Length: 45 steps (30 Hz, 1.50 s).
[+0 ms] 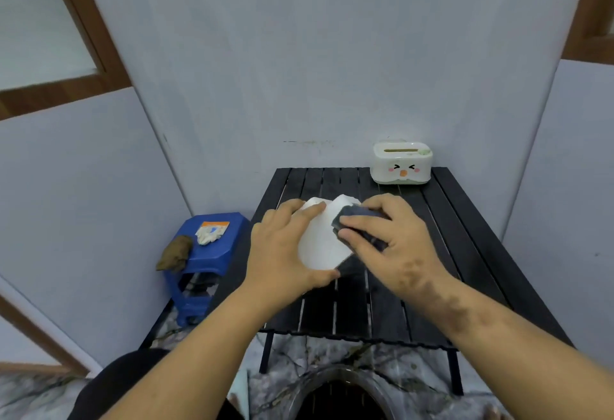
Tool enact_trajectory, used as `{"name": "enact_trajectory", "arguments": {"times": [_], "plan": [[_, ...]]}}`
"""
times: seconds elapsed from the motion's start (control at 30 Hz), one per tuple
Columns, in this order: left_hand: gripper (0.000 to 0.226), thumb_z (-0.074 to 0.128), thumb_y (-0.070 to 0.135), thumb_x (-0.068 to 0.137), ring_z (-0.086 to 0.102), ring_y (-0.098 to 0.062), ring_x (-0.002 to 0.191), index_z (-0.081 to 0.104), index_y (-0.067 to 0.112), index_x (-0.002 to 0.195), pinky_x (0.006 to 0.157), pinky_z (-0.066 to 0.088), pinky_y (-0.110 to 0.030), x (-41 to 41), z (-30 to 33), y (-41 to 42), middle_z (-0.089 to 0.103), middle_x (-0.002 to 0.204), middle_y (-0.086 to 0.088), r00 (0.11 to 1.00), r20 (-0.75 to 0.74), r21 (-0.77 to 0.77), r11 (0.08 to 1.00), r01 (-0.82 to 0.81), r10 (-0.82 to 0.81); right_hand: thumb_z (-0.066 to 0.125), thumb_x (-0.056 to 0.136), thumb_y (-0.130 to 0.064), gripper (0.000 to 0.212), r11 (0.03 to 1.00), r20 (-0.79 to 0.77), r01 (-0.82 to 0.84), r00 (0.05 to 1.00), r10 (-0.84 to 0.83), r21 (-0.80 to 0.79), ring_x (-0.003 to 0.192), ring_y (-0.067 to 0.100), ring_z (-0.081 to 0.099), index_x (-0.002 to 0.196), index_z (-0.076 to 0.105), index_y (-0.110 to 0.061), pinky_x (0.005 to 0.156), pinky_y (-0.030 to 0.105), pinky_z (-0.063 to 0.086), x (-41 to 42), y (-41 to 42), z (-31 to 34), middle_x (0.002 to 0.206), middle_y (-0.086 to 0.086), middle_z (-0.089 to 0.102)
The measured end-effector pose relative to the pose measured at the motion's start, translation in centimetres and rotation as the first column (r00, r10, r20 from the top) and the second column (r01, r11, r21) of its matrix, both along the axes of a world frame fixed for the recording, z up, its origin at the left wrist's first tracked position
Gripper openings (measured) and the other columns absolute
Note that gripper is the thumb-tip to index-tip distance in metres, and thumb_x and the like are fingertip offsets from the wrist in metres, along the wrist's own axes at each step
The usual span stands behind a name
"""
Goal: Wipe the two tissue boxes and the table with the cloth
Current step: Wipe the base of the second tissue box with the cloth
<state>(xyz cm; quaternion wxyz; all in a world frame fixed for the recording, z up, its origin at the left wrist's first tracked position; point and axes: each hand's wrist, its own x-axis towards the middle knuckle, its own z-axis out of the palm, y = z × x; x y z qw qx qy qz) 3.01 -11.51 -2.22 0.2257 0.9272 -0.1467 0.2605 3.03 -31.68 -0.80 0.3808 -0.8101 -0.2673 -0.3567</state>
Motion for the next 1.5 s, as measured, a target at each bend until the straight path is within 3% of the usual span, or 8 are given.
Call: {"name": "enact_trajectory", "arguments": {"times": [0.13, 0.3, 0.47, 0.67, 0.9, 1.13, 1.33, 1.5], "plan": [[0.103, 0.085, 0.062, 0.049, 0.049, -0.017, 0.116, 0.045, 0.044, 0.142, 0.091, 0.039, -0.039, 0.3, 0.0, -1.1, 0.048, 0.139, 0.011, 0.999, 0.046, 0.038, 0.999, -0.004, 0.003, 0.069, 0.087, -0.017, 0.01, 0.956, 0.14, 0.157, 0.982, -0.125, -0.247, 0.087, 0.025, 0.048, 0.093, 0.073, -0.01, 0.07, 0.037, 0.048, 1.2, 2.2, 0.3, 0.094, 0.008, 0.056], [0.105, 0.083, 0.062, 0.048, 0.043, -0.016, 0.121, 0.047, 0.042, 0.144, 0.097, 0.033, -0.038, 0.8, 0.4, 0.1, 0.044, 0.141, 0.011, 0.999, -0.041, 0.015, 1.0, 0.002, -0.001, 0.071, 0.086, -0.028, 0.009, 0.973, -0.198, 0.18, 0.969, -0.149, 0.147, 0.081, 0.011, 0.056, 0.092, 0.077, -0.025, 0.073, 0.018, 0.046, 3.1, 1.2, 2.2, 0.088, -0.003, 0.061], [0.11, 0.089, 0.058, 0.05, 0.038, -0.008, 0.121, 0.041, 0.042, 0.148, 0.101, 0.034, -0.038, 0.1, 0.5, 1.4, 0.041, 0.143, 0.019, 0.997, -0.077, -0.009, 1.0, 0.026, -0.027, 0.07, 0.087, -0.03, 0.007, 0.955, -0.437, 0.121, 0.899, 0.009, 0.269, 0.073, 0.007, 0.06, 0.087, 0.076, -0.031, 0.07, 0.027, 0.049, 3.7, 0.0, 1.6, 0.082, -0.012, 0.071], [0.126, 0.097, 0.045, 0.05, 0.022, 0.009, 0.104, 0.028, 0.034, 0.154, 0.1, 0.031, -0.031, -0.7, 1.3, 0.2, 0.035, 0.129, 0.028, 0.99, -0.144, -0.098, 0.995, -0.002, -0.012, 0.078, 0.08, -0.026, 0.017, 0.994, -0.164, 0.029, 0.986, -0.011, 0.108, 0.089, 0.012, 0.059, 0.097, 0.077, -0.022, 0.079, 0.021, 0.048, 2.3, 2.1, 2.2, 0.095, -0.004, 0.062], [0.125, 0.094, 0.047, 0.049, 0.036, -0.004, 0.117, 0.027, 0.026, 0.152, 0.093, 0.023, -0.024, -1.3, 0.9, -1.3, 0.046, 0.14, 0.015, 0.99, -0.143, -0.037, 0.999, 0.003, -0.008, 0.073, 0.084, -0.031, 0.015, 0.959, -0.037, 0.122, 0.99, -0.136, -0.256, 0.087, 0.016, 0.042, 0.093, 0.077, -0.02, 0.073, 0.01, 0.029, 2.8, 2.6, 3.7, 0.086, 0.0, 0.056], [0.122, 0.092, 0.052, 0.05, 0.036, -0.006, 0.118, 0.028, 0.026, 0.15, 0.092, 0.021, -0.025, -1.3, 0.8, -1.4, 0.047, 0.136, 0.013, 0.99, -0.139, 0.016, 0.999, 0.03, -0.028, 0.064, 0.089, -0.041, 0.017, 0.958, -0.148, 0.243, 0.953, -0.266, -0.154, 0.091, 0.014, 0.043, 0.091, 0.076, -0.029, 0.073, 0.02, 0.029, 2.9, 2.9, 4.0, 0.081, -0.005, 0.05], [0.122, 0.095, 0.048, 0.05, 0.036, -0.005, 0.117, 0.031, 0.024, 0.151, 0.097, 0.026, -0.027, -0.8, 1.4, -1.0, 0.045, 0.136, 0.015, 0.987, -0.159, -0.014, 0.999, 0.034, -0.036, 0.071, 0.085, -0.034, 0.017, 0.95, -0.069, 0.044, 0.995, -0.068, -0.309, 0.092, 0.016, 0.042, 0.097, 0.077, -0.023, 0.076, 0.016, 0.032, 2.9, 1.1, 3.5, 0.091, -0.001, 0.056], [0.12, 0.097, 0.044, 0.051, 0.032, -0.001, 0.113, 0.032, 0.027, 0.15, 0.097, 0.024, -0.025, -0.4, 1.8, -0.9, 0.037, 0.125, 0.022, 0.984, -0.173, -0.049, 0.998, 0.044, -0.052, 0.075, 0.083, -0.029, 0.018, 0.999, -0.115, -0.039, 0.993, 0.035, -0.035, 0.1, 0.019, 0.055, 0.1, 0.076, -0.023, 0.084, 0.032, 0.048, 3.0, -0.3, 2.0, 0.102, -0.002, 0.058]]}}
